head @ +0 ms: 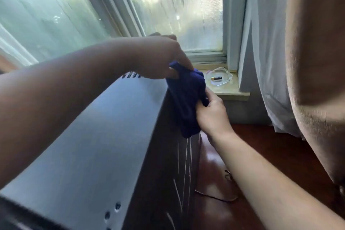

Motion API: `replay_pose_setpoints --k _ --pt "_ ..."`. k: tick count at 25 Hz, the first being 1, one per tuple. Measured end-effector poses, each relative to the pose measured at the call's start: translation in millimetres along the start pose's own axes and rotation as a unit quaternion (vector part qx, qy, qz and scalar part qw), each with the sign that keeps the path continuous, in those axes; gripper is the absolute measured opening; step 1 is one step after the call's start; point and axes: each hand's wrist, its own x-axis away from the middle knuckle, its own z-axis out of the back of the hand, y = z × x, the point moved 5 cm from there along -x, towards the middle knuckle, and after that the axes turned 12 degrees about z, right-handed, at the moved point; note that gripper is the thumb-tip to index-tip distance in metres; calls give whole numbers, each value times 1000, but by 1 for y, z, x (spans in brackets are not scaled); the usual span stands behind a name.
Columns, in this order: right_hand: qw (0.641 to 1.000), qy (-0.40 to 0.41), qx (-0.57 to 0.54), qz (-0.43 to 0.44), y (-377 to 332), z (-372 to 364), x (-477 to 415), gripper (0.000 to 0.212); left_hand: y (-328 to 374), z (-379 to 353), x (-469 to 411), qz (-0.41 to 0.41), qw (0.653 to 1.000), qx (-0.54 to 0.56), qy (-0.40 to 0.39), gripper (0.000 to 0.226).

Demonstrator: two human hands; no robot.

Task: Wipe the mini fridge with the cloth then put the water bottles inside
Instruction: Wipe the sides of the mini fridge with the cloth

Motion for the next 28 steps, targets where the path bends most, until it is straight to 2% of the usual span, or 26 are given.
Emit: replay_pose_setpoints --k 4,6,8,12,15,17,21,24,25,28 --pt "998 8 4 -55 17 -6 -31 48 -10 -9 -41 7 1000 -1 7 47" --pt "996 11 -30 -87 24 -11 -33 47 -2 -12 -47 13 999 -28 33 47" --pt "993 17 -54 -104 32 -15 -21 49 12 -13 -39 1 996 -67 58 45" --pt "987 10 -99 -130 37 -16 54 50 46 -32 18 -28 993 -114 22 34" --pt "956 -39 -202 -207 30 -15 123 28 93 -52 72 -48 983 -177 12 28" --pt "941 -68 -217 -250 30 -8 164 17 118 -64 102 -43 979 -198 -25 25" --pt "892 -123 -246 -358 46 0 232 35 147 -82 140 19 972 -214 -93 16" --pt "862 -155 -247 -414 61 -5 272 42 172 -109 170 74 963 -229 -124 19" --pt "853 -155 -255 -429 68 -8 285 46 181 -121 181 85 962 -227 -125 19" --pt "829 -134 -286 -462 76 -5 310 44 202 -148 212 112 979 -161 -51 13"
